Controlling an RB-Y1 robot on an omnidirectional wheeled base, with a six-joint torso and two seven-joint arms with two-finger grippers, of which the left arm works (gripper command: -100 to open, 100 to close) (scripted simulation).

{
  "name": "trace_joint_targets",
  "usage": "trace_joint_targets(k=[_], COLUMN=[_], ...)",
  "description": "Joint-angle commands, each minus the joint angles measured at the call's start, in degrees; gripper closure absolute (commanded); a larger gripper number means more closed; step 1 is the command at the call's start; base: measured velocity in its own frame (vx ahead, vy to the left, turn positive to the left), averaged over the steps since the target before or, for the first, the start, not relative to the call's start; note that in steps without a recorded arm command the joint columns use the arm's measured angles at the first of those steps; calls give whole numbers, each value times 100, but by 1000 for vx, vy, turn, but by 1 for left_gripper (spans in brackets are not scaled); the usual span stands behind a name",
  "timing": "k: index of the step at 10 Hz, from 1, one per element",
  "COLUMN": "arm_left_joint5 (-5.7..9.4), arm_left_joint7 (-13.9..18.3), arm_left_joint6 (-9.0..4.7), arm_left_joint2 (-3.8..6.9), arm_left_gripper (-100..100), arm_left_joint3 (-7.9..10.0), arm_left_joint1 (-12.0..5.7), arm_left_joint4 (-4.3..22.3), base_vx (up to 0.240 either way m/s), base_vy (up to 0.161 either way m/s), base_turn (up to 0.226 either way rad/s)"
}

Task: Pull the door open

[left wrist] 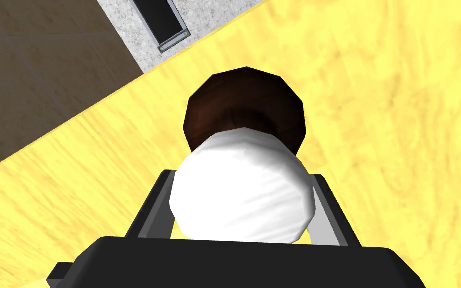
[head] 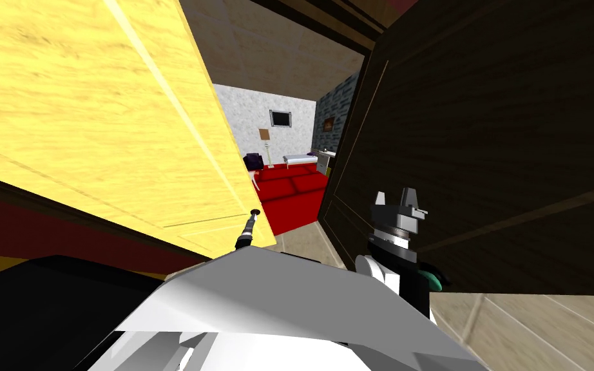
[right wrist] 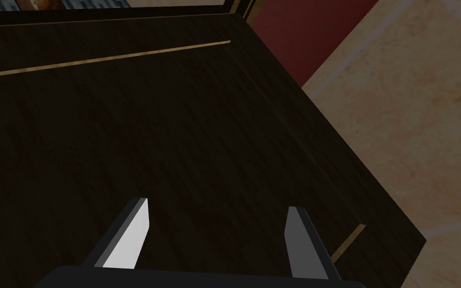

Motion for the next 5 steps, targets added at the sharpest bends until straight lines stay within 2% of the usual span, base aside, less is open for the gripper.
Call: trace_joint_targets(k=[1, 2, 3, 4, 5], arm_left_joint5=[84, 84, 154, 154, 224], arm_left_joint7=[286, 340, 554, 577, 807], arm_left_joint6=[-12, -12, -18, -18, -25], arm_left_joint2=[25, 25, 48, 48, 70], arm_left_gripper=[100, 100, 100, 100, 100], arm_left_joint3=[-9, -9, -17, -17, -25], arm_left_joint1=[-20, -20, -46, -46, -72], arm_left_joint4=[64, 64, 110, 110, 155], base_vx=[-50, -40, -47, -40, -40], base_vy=[11, 9, 8, 9, 10], base_turn=[-67, -47, -85, -41, -65])
